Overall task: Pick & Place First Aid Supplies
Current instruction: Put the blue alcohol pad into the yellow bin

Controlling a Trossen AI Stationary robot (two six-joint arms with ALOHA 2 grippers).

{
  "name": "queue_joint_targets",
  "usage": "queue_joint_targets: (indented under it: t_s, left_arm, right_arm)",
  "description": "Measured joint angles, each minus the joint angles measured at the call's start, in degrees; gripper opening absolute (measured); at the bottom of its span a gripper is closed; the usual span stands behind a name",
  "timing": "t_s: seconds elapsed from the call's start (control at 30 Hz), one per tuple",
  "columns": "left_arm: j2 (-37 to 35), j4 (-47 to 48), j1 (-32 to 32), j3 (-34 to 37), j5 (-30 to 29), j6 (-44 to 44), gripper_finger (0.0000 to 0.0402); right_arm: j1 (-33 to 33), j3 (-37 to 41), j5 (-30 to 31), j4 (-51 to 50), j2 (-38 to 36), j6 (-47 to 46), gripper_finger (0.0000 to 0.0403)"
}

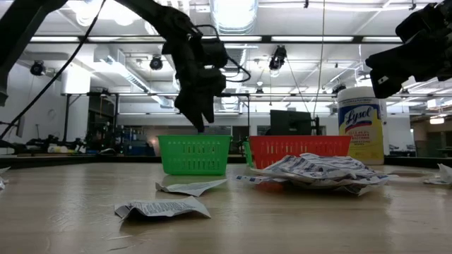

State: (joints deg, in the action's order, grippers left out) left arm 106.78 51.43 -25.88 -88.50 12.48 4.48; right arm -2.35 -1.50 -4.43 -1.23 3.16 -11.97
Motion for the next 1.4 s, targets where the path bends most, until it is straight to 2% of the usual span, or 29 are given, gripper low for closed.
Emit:
queue_joint_targets:
  t_s: [0.3,0.8,0.97,1.13,1.23,1.4]
  left_arm:
    - [-0.2,5.3,9.1,-2.5,-2.1,6.2,0.028]
    - [-0.2,5.4,30.0,-2.2,-2.9,29.7,0.028]
    - [-0.2,4.9,35.4,-2.2,-4.5,34.8,0.028]
    - [-0.1,1.8,39.4,-2.1,-9.4,33.7,0.028]
    - [0.0,-1.3,41.0,-0.9,-11.8,28.8,0.028]
    - [0.0,-3.3,43.3,3.1,-12.2,21.6,0.028]
  right_arm:
    - [0.0,0.0,0.0,0.0,0.0,0.0,0.0028]
    - [0.0,0.0,0.0,0.0,0.0,0.0,0.0028]
    - [0.0,0.0,0.0,0.0,0.0,0.0,0.0028]
    - [0.0,0.0,0.0,0.0,0.0,0.0,0.0028]
    - [0.0,0.0,0.0,0.0,0.0,0.0,0.0028]
    - [0.0,0.0,0.0,0.0,0.0,0.0,0.0028]
